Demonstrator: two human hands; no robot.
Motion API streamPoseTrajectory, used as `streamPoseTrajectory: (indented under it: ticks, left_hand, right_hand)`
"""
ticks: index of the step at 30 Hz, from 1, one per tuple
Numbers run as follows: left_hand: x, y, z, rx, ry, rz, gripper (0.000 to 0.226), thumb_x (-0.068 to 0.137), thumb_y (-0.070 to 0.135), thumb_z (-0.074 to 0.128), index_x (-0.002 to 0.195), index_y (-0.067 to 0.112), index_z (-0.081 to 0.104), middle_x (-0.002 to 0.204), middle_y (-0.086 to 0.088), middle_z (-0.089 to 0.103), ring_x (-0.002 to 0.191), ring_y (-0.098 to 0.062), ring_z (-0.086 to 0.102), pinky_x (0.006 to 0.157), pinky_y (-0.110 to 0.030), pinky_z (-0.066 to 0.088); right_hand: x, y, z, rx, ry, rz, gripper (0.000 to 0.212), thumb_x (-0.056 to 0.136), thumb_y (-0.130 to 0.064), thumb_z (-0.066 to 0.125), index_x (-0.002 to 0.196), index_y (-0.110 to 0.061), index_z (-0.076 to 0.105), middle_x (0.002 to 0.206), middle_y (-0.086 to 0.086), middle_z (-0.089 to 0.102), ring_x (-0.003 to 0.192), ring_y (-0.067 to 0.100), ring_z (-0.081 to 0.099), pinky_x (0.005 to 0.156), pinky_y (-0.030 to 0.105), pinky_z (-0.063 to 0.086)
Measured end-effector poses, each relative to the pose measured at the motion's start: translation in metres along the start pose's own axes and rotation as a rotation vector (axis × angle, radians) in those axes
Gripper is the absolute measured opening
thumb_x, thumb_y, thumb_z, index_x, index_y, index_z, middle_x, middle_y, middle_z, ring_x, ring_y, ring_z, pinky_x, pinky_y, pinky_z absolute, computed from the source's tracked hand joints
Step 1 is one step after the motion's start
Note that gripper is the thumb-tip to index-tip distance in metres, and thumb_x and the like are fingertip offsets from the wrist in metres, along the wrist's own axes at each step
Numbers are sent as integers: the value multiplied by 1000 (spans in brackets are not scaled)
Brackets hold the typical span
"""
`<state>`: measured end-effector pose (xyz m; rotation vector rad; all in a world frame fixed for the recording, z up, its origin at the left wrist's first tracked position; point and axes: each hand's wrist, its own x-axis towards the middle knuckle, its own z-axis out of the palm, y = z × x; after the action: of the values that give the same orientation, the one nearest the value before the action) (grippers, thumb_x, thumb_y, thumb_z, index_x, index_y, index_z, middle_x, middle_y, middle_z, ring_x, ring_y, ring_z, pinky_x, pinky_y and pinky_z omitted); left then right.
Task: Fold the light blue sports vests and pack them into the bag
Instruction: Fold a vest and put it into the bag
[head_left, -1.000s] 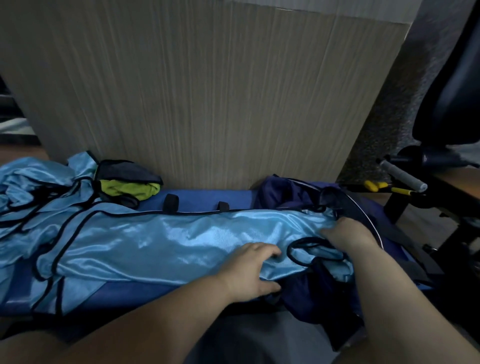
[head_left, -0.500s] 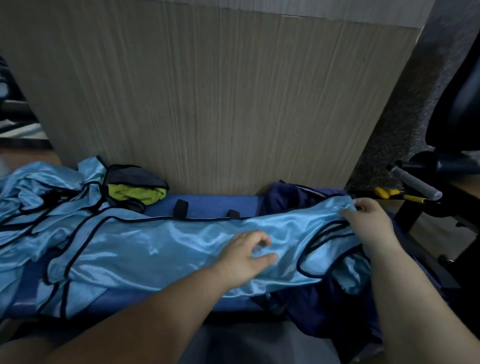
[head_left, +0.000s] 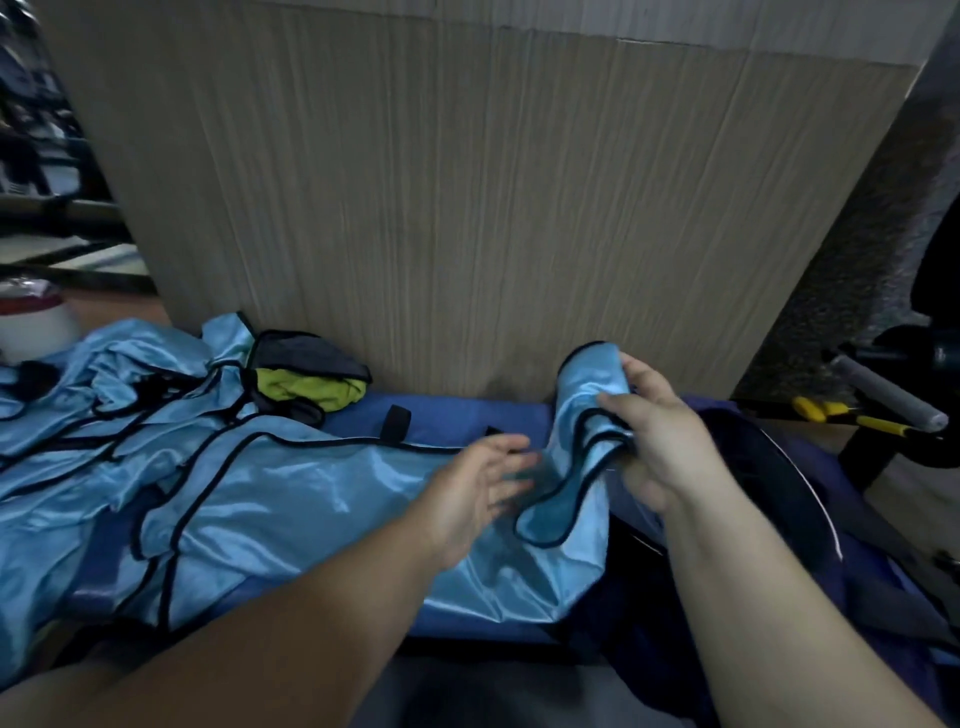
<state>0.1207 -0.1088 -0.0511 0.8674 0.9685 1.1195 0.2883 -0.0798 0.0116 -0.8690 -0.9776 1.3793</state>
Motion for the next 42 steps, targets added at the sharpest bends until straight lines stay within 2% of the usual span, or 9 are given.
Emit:
streamPoseTrajectory:
  ticks: [4,7,10,14,20,29,34,37,42]
  left_hand:
    - [-4,22,-14,-216,-4,-36,62,89,65,39,127,19,57,121,-10,67,104,-29,64,94,-47,48]
    - [-4,26,-26,-174,27,-72,73,77,69,52,125,14,61,116,-12,69,107,-27,67,90,-45,53]
    - [-4,19,-37,-159,164,-118,65,78,44,77,130,13,54,116,-14,69,101,-30,70,80,-45,58]
    - [-1,9,-43,-118,346,-121,24,91,-3,58,111,9,58,103,-15,69,89,-29,69,68,-41,58]
    - [2,15,-43,-153,445,-130,16,95,-1,50,104,11,57,104,-15,66,89,-28,67,66,-41,57]
    - [-2,36,-18,-465,503,-126,33,100,5,44,133,8,49,102,-18,59,82,-30,63,57,-42,54]
    - [-5,46,2,-508,492,-71,44,100,4,38,138,24,49,111,-16,58,82,-30,62,65,-44,55]
    - [-7,49,-1,-497,513,-41,33,100,6,42,131,14,51,101,-16,58,84,-30,61,76,-46,55]
    - [-7,39,-36,-67,577,-69,8,98,10,44,102,13,51,87,-12,59,75,-24,59,50,-30,52]
  right_hand:
    - [-7,29,35,-40,-198,122,51,96,9,45,140,-17,41,113,16,60,81,22,64,71,33,56]
    - [-10,43,36,-134,-413,247,67,94,-3,54,147,-34,26,134,11,52,98,23,70,81,33,57]
    - [-7,45,30,-207,-460,261,59,96,-9,54,145,-35,32,138,5,51,111,26,67,89,35,55]
    - [-6,42,21,-627,-356,58,35,91,-3,63,114,-30,55,116,1,60,90,13,63,76,20,50]
    - [-31,48,5,-1550,-595,-70,64,63,-44,84,112,-39,43,112,-15,43,109,8,43,94,27,41]
    - [-60,89,12,-1767,-93,-308,94,59,-84,56,130,-25,39,121,-2,50,114,23,52,95,40,43]
    - [-61,105,8,-1860,-44,-395,100,39,-40,89,124,-12,44,96,9,58,76,28,59,60,39,52]
    - [-62,92,10,-1852,-64,-340,83,61,-8,72,133,-14,31,108,13,53,80,27,56,65,35,51]
    - [-62,51,-2,-1743,-314,-233,84,79,5,42,146,-39,18,126,3,41,89,21,50,74,27,41]
